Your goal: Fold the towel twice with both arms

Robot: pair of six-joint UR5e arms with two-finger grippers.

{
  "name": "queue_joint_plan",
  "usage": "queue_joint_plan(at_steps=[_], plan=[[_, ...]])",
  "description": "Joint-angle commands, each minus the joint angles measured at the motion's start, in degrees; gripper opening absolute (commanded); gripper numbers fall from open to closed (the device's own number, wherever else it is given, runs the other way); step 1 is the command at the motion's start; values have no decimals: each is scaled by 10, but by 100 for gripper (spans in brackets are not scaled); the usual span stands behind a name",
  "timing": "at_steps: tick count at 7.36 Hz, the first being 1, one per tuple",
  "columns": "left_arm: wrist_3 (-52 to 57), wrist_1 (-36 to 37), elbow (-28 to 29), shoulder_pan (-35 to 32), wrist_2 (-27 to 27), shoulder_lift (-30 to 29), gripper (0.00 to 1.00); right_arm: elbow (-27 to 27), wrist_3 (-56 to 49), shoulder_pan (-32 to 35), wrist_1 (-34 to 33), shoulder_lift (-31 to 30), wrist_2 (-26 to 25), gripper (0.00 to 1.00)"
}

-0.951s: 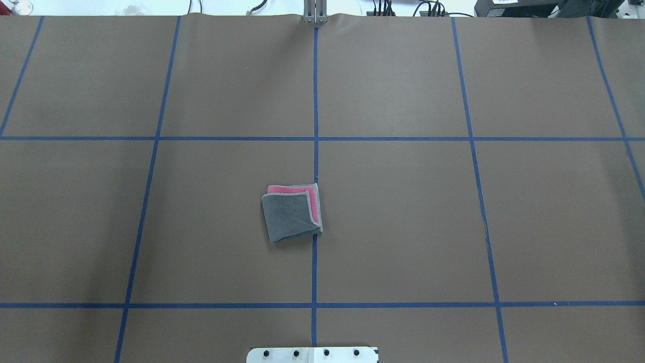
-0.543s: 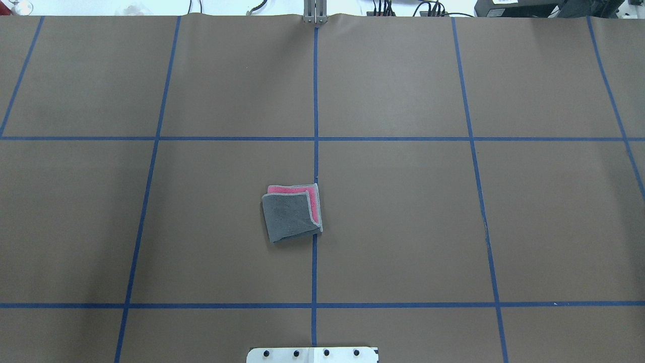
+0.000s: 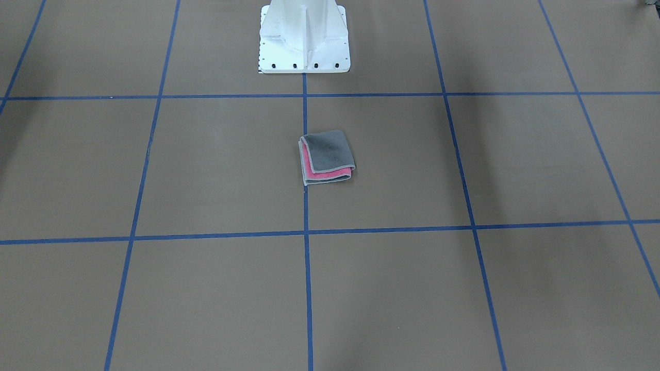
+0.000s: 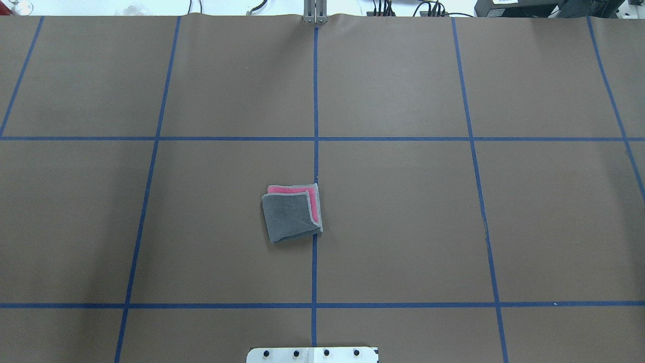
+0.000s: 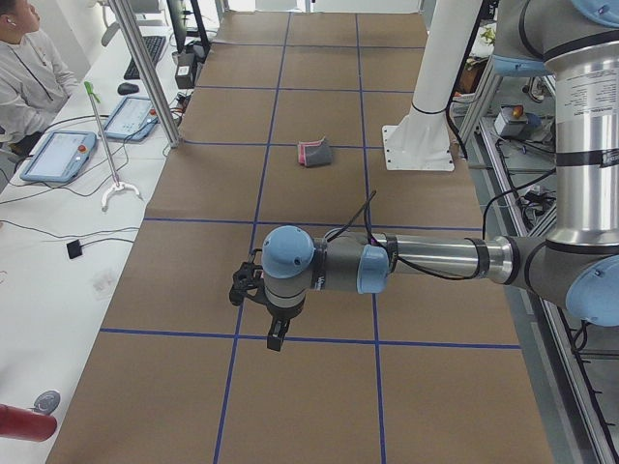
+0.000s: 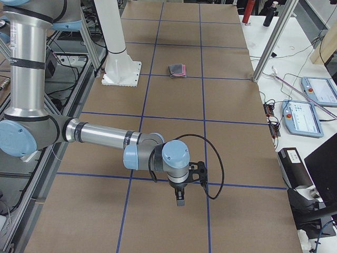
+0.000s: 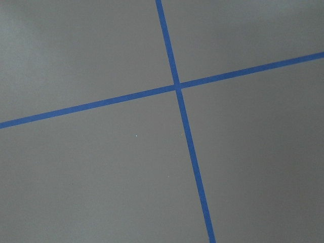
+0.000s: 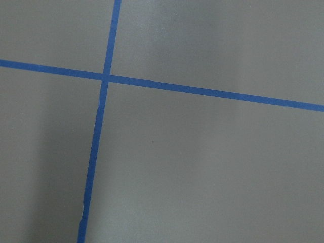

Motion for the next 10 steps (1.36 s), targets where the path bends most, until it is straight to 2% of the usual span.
queue_joint_plan(at_steps=[1, 10], plan=[[1, 0, -2, -1, 1, 1, 100, -2, 0, 0, 2, -4, 3, 100], [2, 1, 12, 0, 7, 10, 100, -4, 0, 0, 3, -7, 2, 100]])
